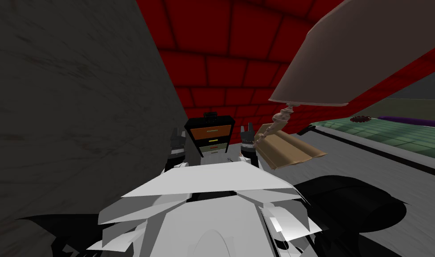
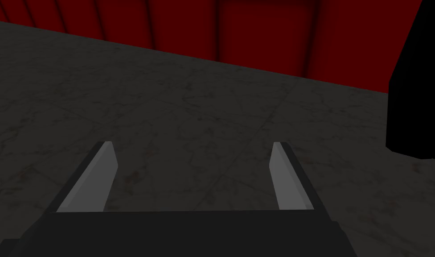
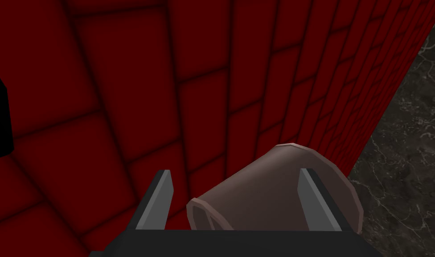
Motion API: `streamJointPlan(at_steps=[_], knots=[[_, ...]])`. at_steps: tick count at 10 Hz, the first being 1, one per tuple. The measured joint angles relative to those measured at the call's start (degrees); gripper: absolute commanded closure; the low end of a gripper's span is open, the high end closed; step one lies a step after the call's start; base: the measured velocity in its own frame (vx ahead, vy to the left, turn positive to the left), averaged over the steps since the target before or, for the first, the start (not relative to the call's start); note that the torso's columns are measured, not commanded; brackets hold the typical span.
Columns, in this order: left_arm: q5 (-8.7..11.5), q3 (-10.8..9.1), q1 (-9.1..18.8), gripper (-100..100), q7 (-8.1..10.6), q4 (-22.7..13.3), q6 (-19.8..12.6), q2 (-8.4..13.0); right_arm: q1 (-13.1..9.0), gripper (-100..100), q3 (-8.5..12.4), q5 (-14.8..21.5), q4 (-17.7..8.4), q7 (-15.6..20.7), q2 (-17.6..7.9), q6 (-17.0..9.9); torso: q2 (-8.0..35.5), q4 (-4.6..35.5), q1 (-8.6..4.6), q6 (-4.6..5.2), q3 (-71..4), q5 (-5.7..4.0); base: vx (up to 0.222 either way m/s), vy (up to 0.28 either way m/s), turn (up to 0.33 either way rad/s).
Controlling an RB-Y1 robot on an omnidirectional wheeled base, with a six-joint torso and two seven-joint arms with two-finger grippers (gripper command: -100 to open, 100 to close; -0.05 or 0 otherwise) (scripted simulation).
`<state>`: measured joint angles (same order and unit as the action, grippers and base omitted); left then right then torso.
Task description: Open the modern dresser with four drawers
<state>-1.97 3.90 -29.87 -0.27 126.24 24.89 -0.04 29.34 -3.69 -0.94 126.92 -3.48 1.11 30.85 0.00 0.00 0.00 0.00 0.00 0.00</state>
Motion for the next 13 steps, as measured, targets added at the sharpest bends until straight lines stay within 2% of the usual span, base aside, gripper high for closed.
streamJointPlan(at_steps=[2, 9, 10, 11, 13], knots=[[0.0, 0.0, 0.0, 0, 0.0, 0.0, 0.0, 0.0, 0.0, 0, 0.0, 0.0, 0.0, 0.0, 0.0, 0.0, 6.0, 6.0, 0.0, 0.0, -12.0, 0.0, 0.0, 0.0, 0.0], [0.0, 0.0, 0.0, 0, 0.0, 0.0, 0.0, 0.0, 0.0, 0, 0.0, 0.0, 0.0, 0.0, 0.0, 0.0, 35.4, 35.4, 0.0, 0.0, -70.7, 0.0, 0.0, 0.0, 0.0], [0.0, 0.0, 0.0, -100, 0.0, 0.0, 0.0, 0.0, 0.0, 0, 0.0, 0.0, 0.0, 0.0, 0.0, 0.0, 39.6, 39.6, 0.0, 0.0, -79.2, 0.0, 0.012, -0.007, 0.001], [0.0, 0.02, 0.0, -100, 0.0, -0.2, 0.1, 0.9, 0.0, 0, 0.0, 0.0, 0.0, 0.0, 0.0, 0.0, 41.5, 41.5, -0.01, 0.0, -83.1, 0.0, 0.014, -0.013, 0.002], [0.0, -0.14, 0.4, -100, 0.02, -1.4, 0.4, 3.2, 0.0, 0, 0.0, 0.0, 0.0, 0.0, 0.0, 0.0, 42.2, 42.2, -0.01, 0.0, -84.5, 0.0, 0.021, -0.015, 0.002]])
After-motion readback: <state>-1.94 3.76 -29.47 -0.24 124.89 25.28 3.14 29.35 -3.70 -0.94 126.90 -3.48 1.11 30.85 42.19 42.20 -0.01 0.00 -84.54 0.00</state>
